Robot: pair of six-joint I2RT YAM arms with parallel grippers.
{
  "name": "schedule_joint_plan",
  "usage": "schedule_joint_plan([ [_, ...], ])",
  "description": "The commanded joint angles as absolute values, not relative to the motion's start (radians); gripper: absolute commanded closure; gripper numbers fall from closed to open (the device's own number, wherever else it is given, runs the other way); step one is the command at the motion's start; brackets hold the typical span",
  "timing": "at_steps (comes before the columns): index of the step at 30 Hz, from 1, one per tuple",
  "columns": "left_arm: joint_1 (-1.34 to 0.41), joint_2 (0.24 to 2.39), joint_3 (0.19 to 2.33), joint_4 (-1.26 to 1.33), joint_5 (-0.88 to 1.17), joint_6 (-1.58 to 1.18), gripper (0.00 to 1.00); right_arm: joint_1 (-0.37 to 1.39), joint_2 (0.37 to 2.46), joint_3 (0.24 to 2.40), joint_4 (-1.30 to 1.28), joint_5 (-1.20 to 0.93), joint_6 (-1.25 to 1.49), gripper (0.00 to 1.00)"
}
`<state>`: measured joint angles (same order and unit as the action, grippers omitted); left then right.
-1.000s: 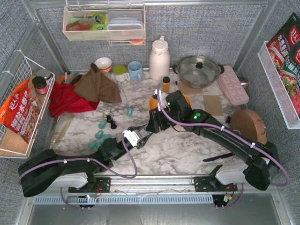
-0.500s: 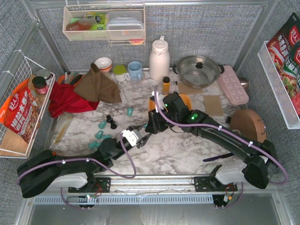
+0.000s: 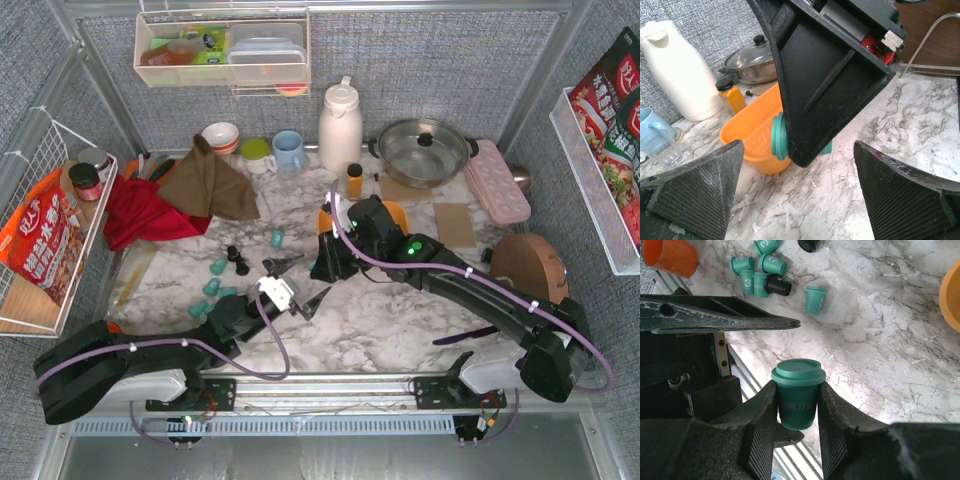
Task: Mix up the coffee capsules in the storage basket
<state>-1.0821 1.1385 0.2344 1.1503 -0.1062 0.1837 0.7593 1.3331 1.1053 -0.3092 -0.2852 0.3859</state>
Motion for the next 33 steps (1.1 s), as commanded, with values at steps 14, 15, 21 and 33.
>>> schedule_joint_plan([
  [14,-1.082,0.813,0.206,0.741,-0.394,-0.029,0.01,0.712,1.37,1.078,-0.155,0.319,0.077,0.77],
  [15,-1.082,0.787,0.214,0.701,-0.426,-0.047,0.01,0.697,1.39,1.079,-0.131,0.333,0.059,0.78],
  [21,-1.081,0.651,0.346,0.348,-0.622,-0.194,0.01,0.588,1.542,1.137,-0.059,0.351,0.031,0.77],
  [33,-1.082,0.565,0.45,0.066,-0.808,-0.372,0.01,0.496,1.878,1.317,-0.116,0.357,0.076,0.61],
])
